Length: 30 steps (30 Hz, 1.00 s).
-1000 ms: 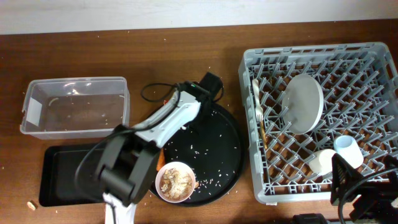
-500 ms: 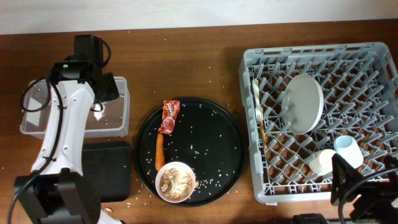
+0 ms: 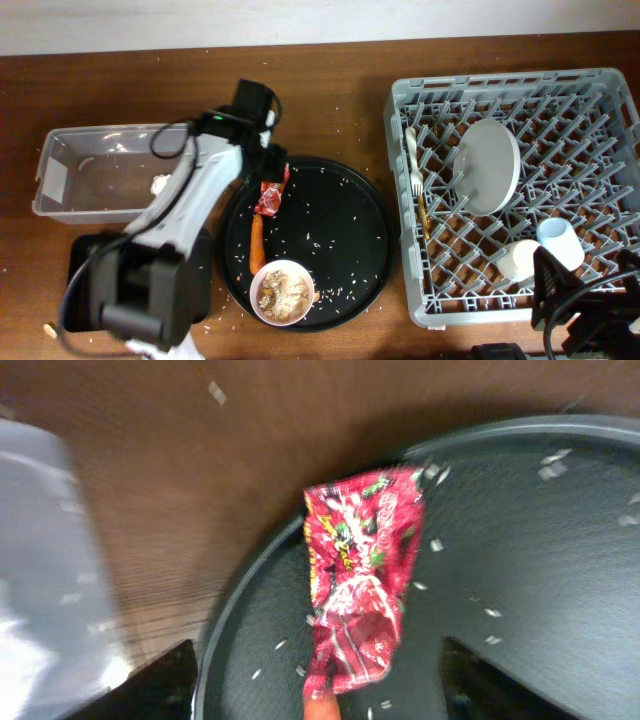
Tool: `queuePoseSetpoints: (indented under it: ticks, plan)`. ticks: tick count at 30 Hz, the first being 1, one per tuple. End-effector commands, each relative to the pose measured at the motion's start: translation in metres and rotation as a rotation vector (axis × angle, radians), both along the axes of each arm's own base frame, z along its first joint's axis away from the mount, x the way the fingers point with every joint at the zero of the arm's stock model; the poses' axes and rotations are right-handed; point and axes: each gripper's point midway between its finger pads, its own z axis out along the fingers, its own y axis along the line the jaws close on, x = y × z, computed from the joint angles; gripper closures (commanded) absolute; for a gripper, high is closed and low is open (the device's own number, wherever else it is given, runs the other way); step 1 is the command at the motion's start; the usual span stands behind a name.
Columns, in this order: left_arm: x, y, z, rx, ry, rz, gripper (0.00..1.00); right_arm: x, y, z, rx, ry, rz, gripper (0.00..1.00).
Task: Sort waste into correct bins and load items into the dishwasher rack
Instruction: 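Grasp the red snack wrapper with the left gripper and drop it in the clear bin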
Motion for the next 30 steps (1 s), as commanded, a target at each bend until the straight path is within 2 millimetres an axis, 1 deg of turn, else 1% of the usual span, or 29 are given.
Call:
queuePoseSetpoints:
  ticks: [1, 3, 6, 8, 9, 11, 12, 13, 15, 18, 19, 20, 21, 22, 23, 24, 25, 26, 27, 29, 30]
  plan:
    - [-0.011, -0.003, -0.05, 0.035, 0.114, -0.014, 0.33, -0.001, 0.001, 0.0, -0.005, -0.004, 0.007, 0.01]
    - [-0.014, -0.009, -0.071, 0.048, 0.151, -0.029, 0.36, -0.001, 0.001, 0.0, -0.005, -0.004, 0.007, 0.01]
    - [-0.015, -0.011, -0.084, 0.059, 0.171, -0.036, 0.39, -0.001, 0.001, 0.0, -0.005, -0.004, 0.007, 0.01]
    - [-0.016, -0.011, -0.09, 0.061, 0.181, -0.037, 0.51, -0.001, 0.001, 0.0, -0.005, -0.004, 0.007, 0.01]
    - [-0.017, -0.014, -0.091, 0.046, 0.189, -0.04, 0.62, -0.001, 0.001, 0.0, -0.005, -0.004, 0.007, 0.02]
    - [-0.017, -0.016, -0.091, 0.037, 0.19, -0.041, 0.86, -0.001, 0.001, 0.0, -0.005, -0.004, 0.007, 0.01]
    - [-0.017, -0.016, -0.09, 0.035, 0.192, -0.041, 1.0, -0.001, 0.001, 0.0, -0.005, -0.004, 0.007, 0.01]
    - [-0.019, -0.018, -0.088, 0.025, 0.2, -0.043, 1.0, -0.001, 0.001, 0.0, -0.005, -0.004, 0.007, 0.01]
    - [-0.021, -0.022, -0.074, -0.004, 0.21, -0.045, 1.0, -0.001, 0.001, 0.0, -0.005, -0.004, 0.007, 0.01]
    - [-0.018, -0.022, -0.027, -0.015, 0.163, -0.047, 1.0, -0.001, 0.001, 0.0, -0.005, -0.004, 0.007, 0.01]
    - [-0.019, -0.019, -0.01, -0.013, 0.142, -0.038, 1.0, -0.001, 0.001, 0.0, -0.005, -0.004, 0.007, 0.01]
    - [-0.02, -0.008, 0.007, 0.015, 0.12, 0.024, 1.0, -0.001, 0.001, 0.0, -0.005, -0.004, 0.007, 0.01]
    - [-0.02, 0.009, 0.025, 0.052, 0.081, 0.095, 1.0, -0.001, 0.001, 0.0, -0.005, -0.004, 0.007, 0.02]
    - [-0.019, 0.02, 0.034, 0.073, 0.058, 0.13, 1.0, -0.001, 0.001, 0.0, -0.005, -0.004, 0.007, 0.01]
    - [-0.017, 0.04, 0.047, 0.105, 0.019, 0.188, 1.0, -0.001, 0.001, 0.0, -0.005, -0.004, 0.007, 0.01]
    - [-0.013, 0.065, 0.06, 0.126, -0.021, 0.247, 1.0, -0.001, 0.001, 0.0, -0.005, -0.004, 0.007, 0.01]
    - [-0.01, 0.084, 0.065, 0.131, -0.039, 0.297, 1.0, -0.001, 0.001, 0.0, -0.005, -0.004, 0.007, 0.01]
    - [-0.007, 0.103, 0.066, 0.13, -0.043, 0.347, 1.0, -0.001, 0.001, 0.0, -0.005, -0.004, 0.007, 0.01]
    - [-0.005, 0.121, 0.062, 0.124, -0.036, 0.4, 1.0, -0.001, 0.001, 0.0, -0.005, -0.004, 0.007, 0.01]
    - [0.002, 0.146, 0.052, 0.111, -0.029, 0.468, 1.0, -0.001, 0.001, 0.0, -0.005, -0.004, 0.007, 0.01]
    - [0.005, 0.154, 0.049, 0.11, -0.033, 0.49, 0.95, -0.001, 0.001, 0.0, -0.005, -0.004, 0.007, 0.01]
